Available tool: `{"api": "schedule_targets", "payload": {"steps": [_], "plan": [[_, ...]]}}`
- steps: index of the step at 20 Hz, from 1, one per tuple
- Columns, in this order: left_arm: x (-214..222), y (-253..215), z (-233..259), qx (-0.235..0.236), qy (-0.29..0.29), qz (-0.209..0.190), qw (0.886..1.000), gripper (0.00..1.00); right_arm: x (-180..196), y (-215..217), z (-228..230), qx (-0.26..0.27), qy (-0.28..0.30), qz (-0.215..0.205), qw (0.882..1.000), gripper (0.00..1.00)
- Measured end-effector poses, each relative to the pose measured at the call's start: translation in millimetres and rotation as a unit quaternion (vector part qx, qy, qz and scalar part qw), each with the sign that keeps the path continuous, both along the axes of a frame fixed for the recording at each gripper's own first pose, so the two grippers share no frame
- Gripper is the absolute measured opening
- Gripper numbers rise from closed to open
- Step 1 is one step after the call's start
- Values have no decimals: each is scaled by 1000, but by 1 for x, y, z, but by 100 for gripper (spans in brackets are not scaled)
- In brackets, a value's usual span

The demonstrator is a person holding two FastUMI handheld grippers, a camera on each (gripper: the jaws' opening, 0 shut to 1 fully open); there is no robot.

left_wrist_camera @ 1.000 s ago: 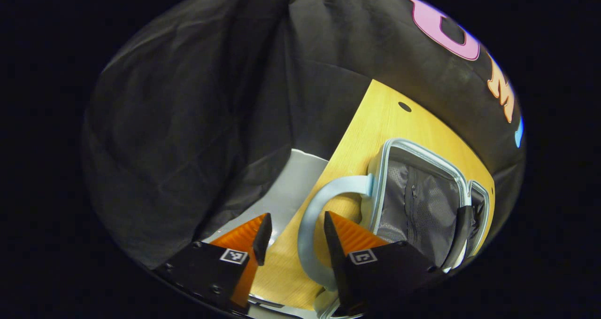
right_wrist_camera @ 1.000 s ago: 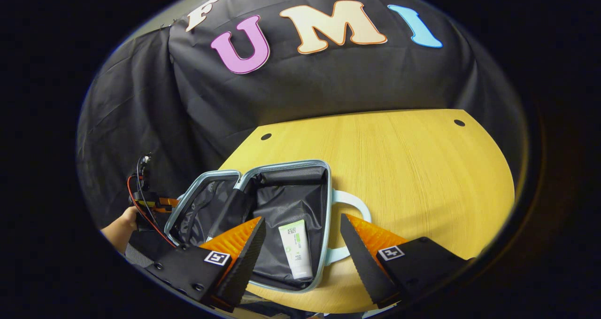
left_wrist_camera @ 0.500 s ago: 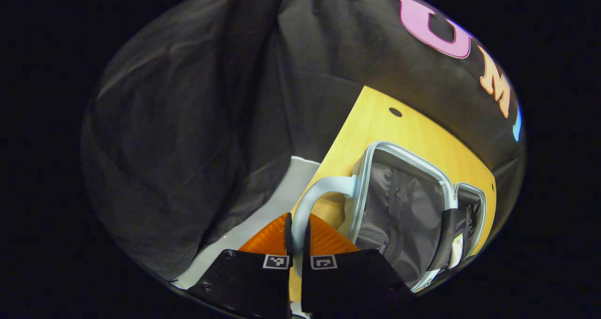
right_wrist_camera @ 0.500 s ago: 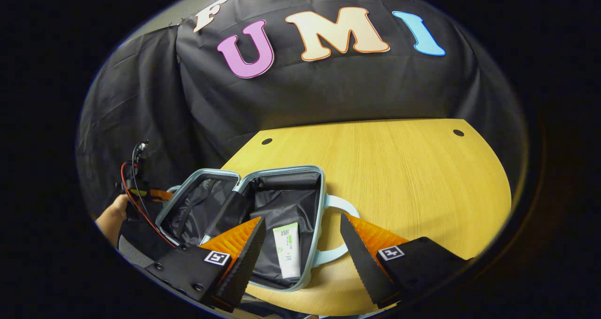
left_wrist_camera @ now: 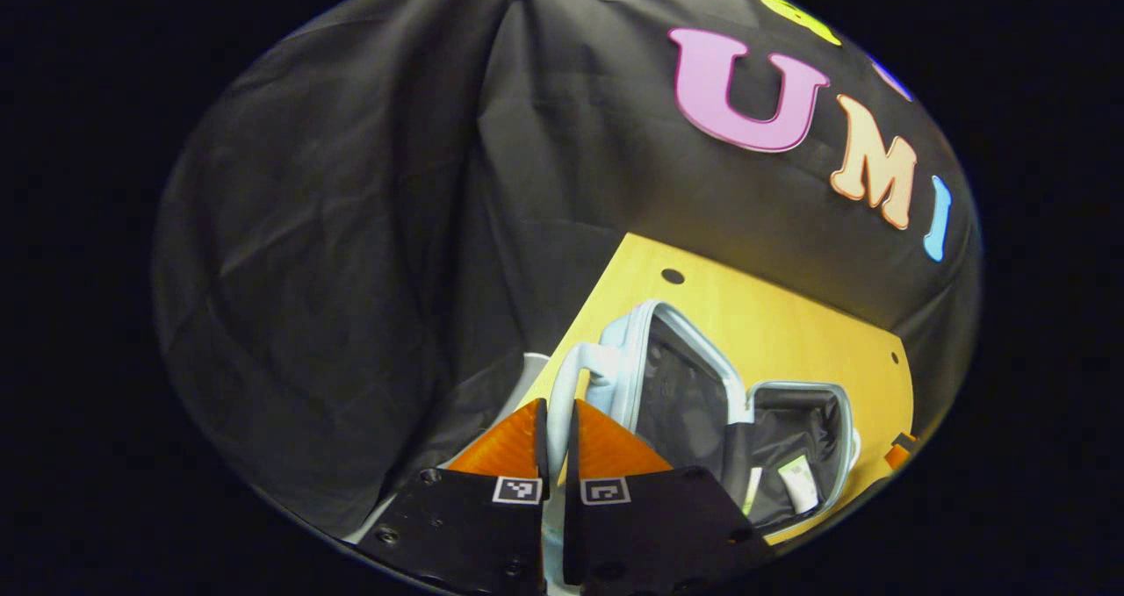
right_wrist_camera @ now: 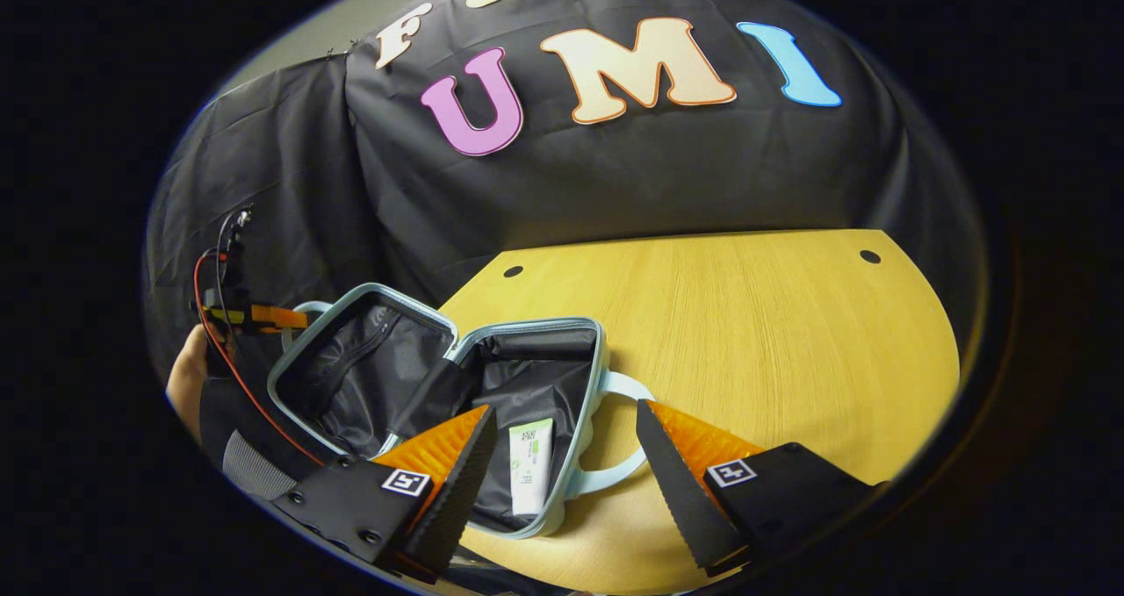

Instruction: First open the suitcase, pack the skin care products into it, and then close the suitcase.

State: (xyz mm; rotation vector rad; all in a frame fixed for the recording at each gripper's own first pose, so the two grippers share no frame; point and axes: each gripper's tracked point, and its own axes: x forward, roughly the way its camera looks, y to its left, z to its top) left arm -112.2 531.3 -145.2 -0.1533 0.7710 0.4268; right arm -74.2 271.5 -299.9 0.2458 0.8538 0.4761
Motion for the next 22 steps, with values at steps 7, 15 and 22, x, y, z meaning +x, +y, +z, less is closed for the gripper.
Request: {"api": "schedule_targets", "payload": {"steps": [7,15,22], "plan": [[34,-88,50,24,-45,-48,998,1,5,-40,10,6,-16,3,1000,98],[69,-200,69,-4,-77,-127,989,2,15,-86,16,13,-25,-13,1000,98],[95,-315,51,-58,-91,-193,975,2,25,-124,21,8,-35,-24,999,98]]}}
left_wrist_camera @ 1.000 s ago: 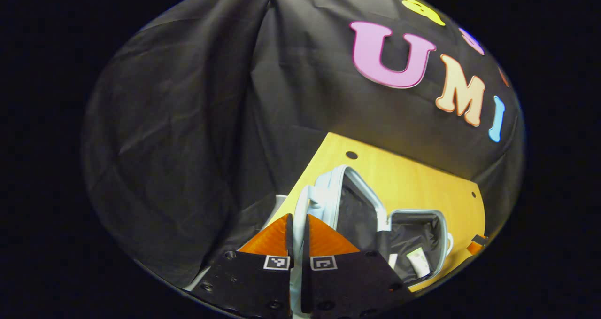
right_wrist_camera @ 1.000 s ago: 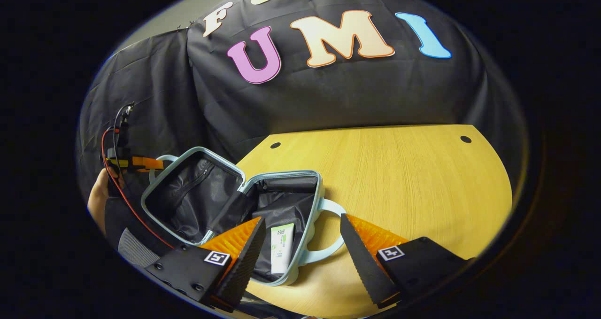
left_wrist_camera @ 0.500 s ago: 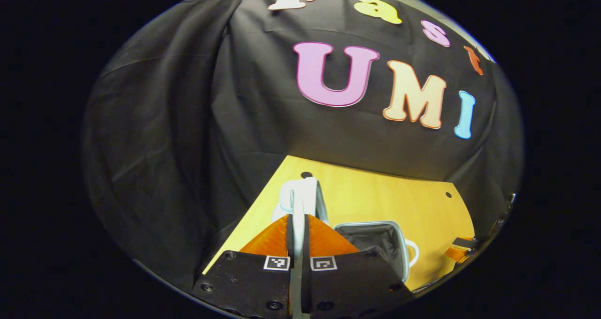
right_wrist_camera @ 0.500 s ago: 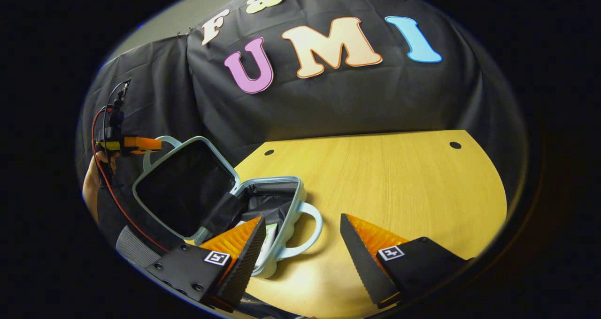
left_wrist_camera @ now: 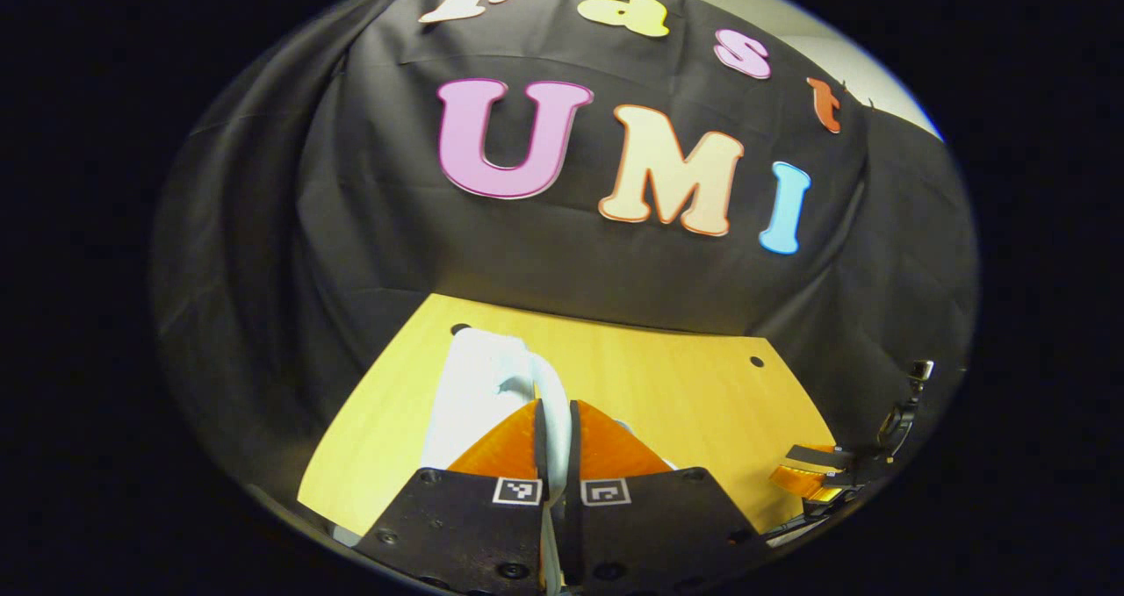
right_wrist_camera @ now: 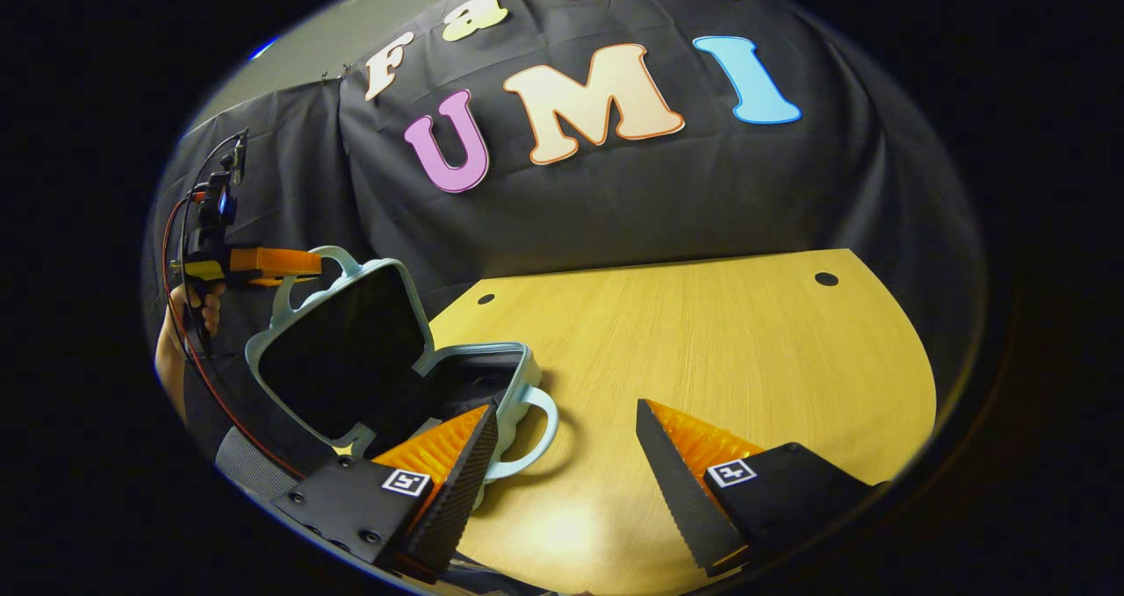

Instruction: First open the suitcase, pack the skin care products into it, and then close the suitcase.

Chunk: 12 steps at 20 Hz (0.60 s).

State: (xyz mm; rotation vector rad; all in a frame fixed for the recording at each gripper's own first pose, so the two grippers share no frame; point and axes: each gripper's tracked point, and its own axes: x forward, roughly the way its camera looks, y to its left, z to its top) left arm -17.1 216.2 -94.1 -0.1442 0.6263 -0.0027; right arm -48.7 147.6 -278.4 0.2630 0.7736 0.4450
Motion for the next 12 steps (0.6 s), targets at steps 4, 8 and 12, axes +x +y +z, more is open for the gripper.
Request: {"api": "schedule_targets", "payload": {"steps": [4,8,12], "plan": [[4,-55,-22,-23,14,-35,999,2,1,-21,2,-11,-6,0,1000,98],[1,-103,-57,-40,44,-67,996,2,0,-43,2,-18,-9,-3,1000,98],[-7,-138,-91,-44,86,-89,991,2,4,-68,4,-23,-12,-19,999,98]]}}
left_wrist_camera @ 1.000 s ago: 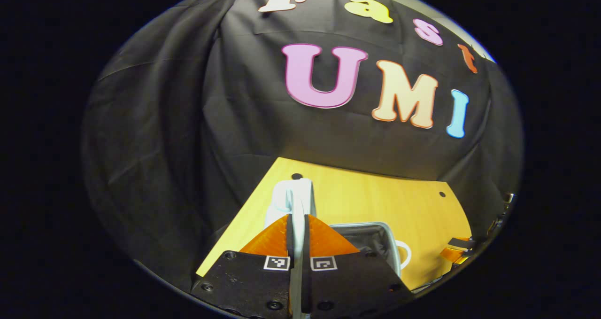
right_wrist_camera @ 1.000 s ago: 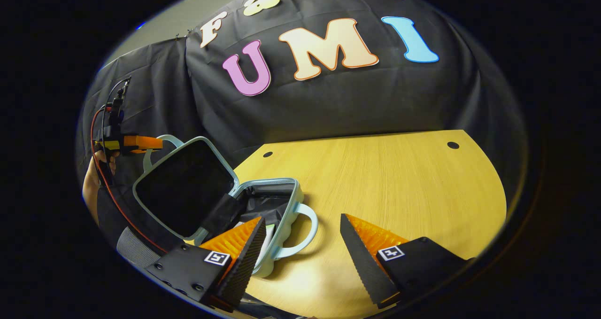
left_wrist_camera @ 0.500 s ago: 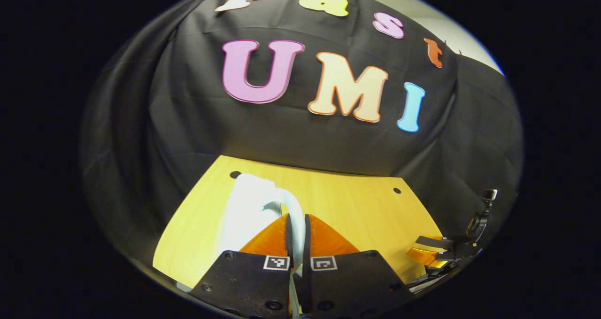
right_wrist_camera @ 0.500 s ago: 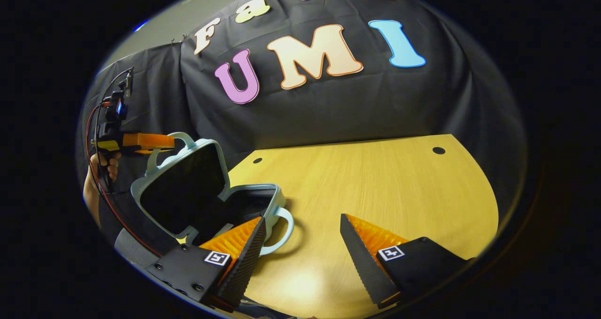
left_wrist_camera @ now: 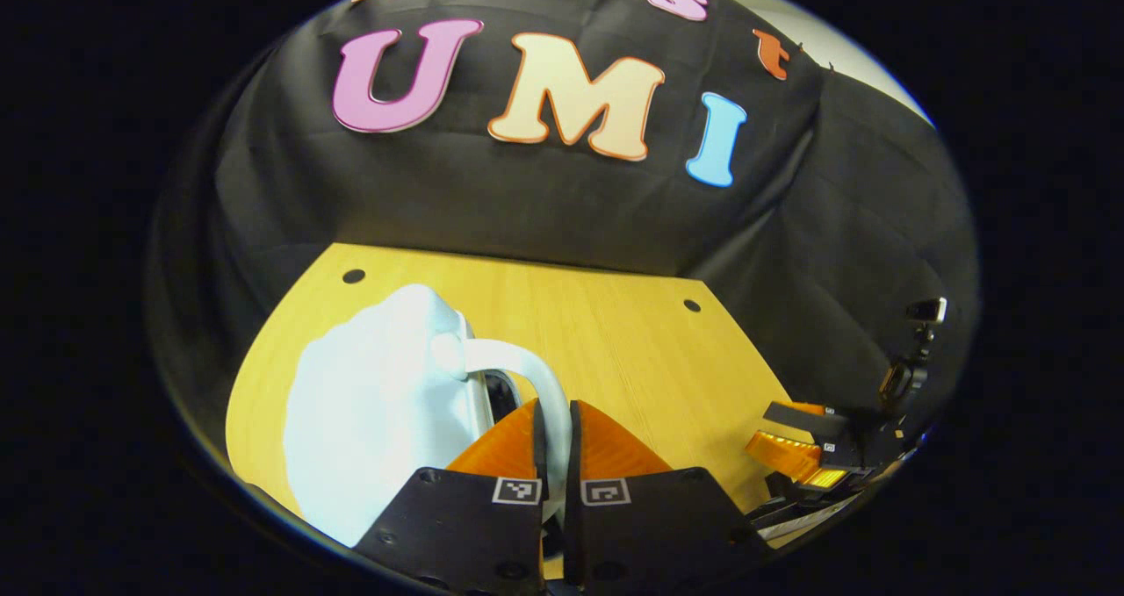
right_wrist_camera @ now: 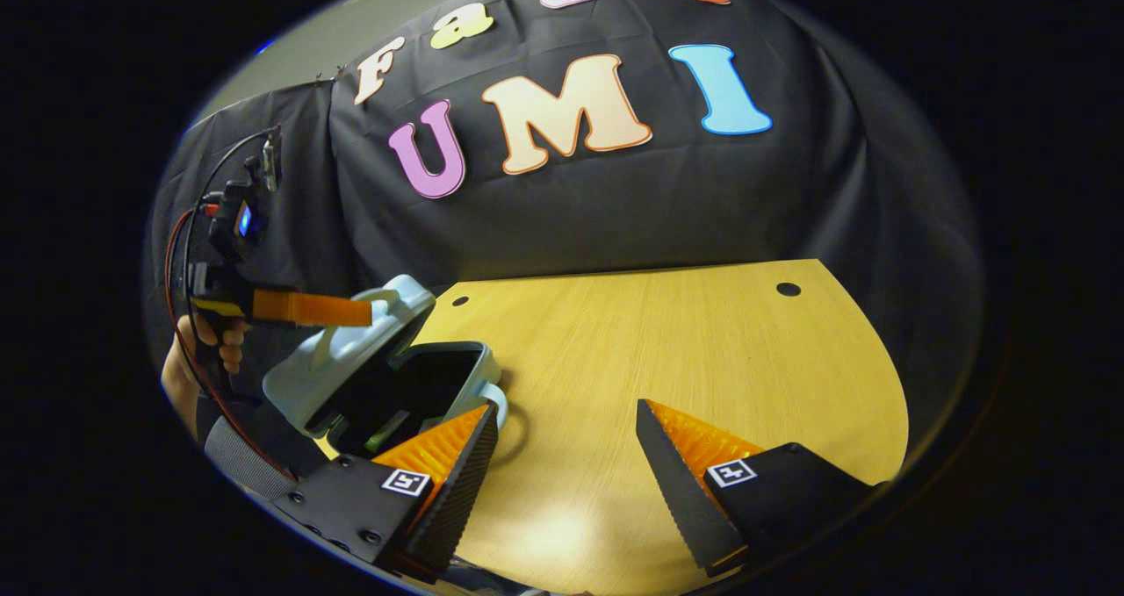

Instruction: First open the suitcase, pack the skin care products into it, and then close the suitcase.

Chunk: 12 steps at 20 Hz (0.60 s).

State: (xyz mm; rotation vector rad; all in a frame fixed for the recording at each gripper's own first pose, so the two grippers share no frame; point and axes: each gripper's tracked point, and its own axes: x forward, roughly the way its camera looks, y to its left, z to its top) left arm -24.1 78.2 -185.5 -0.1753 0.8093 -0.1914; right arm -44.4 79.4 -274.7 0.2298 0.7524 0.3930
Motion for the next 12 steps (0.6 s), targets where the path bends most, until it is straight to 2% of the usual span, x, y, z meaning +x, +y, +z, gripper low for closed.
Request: {"api": "schedule_targets", "payload": {"steps": [3,7,9,10,12], "plan": [[-6,-17,-25,6,21,-14,1000,2,3,-16,3,-4,-5,-8,1000,98],[-6,-33,-46,38,15,-27,999,17,9,-39,7,-14,-15,-11,1000,98],[1,-39,-37,41,-11,-15,999,33,15,-47,14,-12,-25,-13,1000,98],[6,-40,-31,51,-28,-6,998,60,20,-51,18,-12,-34,-14,999,98],[17,-39,-11,85,-75,30,993,85,35,-62,32,-17,-66,-24,997,98]]}}
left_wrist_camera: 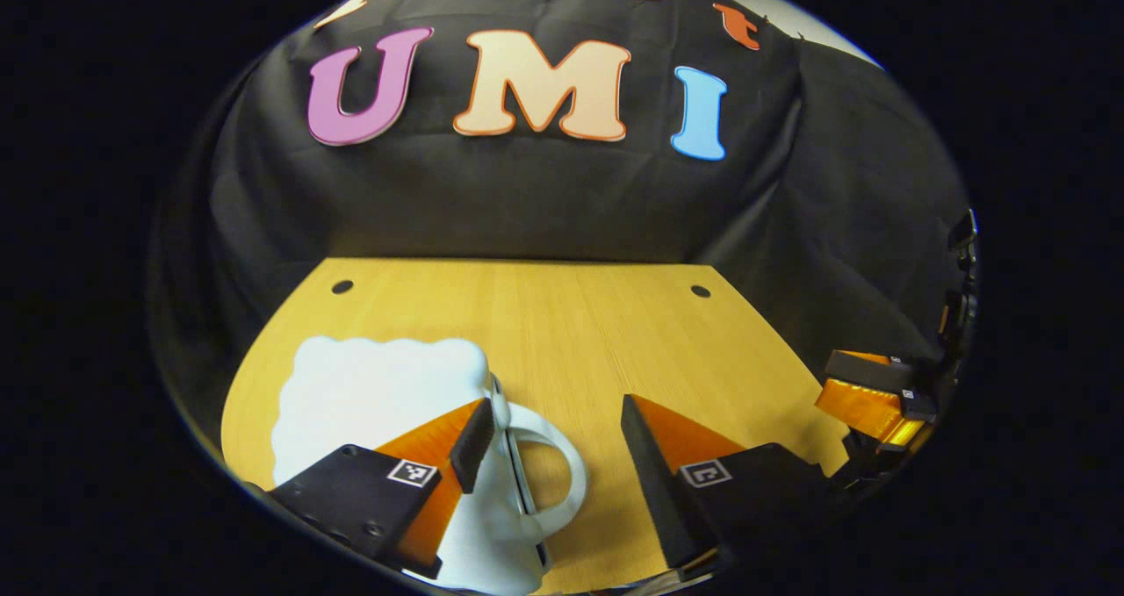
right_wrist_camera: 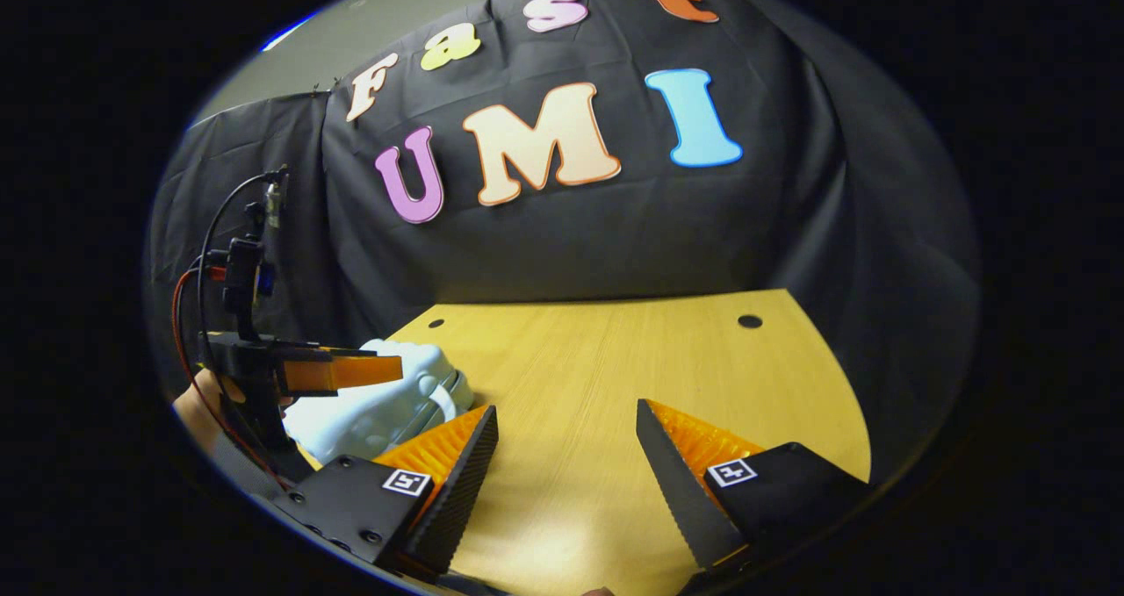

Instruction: First open the suitcase, pack the skin care products into it, and then close the suitcase.

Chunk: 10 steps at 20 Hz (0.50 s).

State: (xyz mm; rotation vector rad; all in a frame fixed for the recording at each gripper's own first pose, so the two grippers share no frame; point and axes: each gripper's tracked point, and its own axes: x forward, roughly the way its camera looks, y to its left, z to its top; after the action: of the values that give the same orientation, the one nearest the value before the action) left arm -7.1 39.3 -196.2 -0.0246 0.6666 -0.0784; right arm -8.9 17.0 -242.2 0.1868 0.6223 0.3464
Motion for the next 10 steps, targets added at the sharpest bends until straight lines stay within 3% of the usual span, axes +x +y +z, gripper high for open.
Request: {"api": "schedule_targets", "payload": {"steps": [3,5,6,8,10], "plan": [[30,7,77,39,-160,58,985,87,25,-10,39,-6,-65,-13,998,98],[27,-3,96,55,-192,70,977,87,39,-15,74,-12,-120,-26,992,98],[26,-7,100,61,-199,71,975,97,45,-17,89,-16,-142,-33,989,98],[19,-14,116,62,-211,64,973,96,52,-18,120,-21,-182,-51,982,93],[23,-29,125,46,-223,42,973,98,54,-13,152,-11,-218,-65,974,97]]}}
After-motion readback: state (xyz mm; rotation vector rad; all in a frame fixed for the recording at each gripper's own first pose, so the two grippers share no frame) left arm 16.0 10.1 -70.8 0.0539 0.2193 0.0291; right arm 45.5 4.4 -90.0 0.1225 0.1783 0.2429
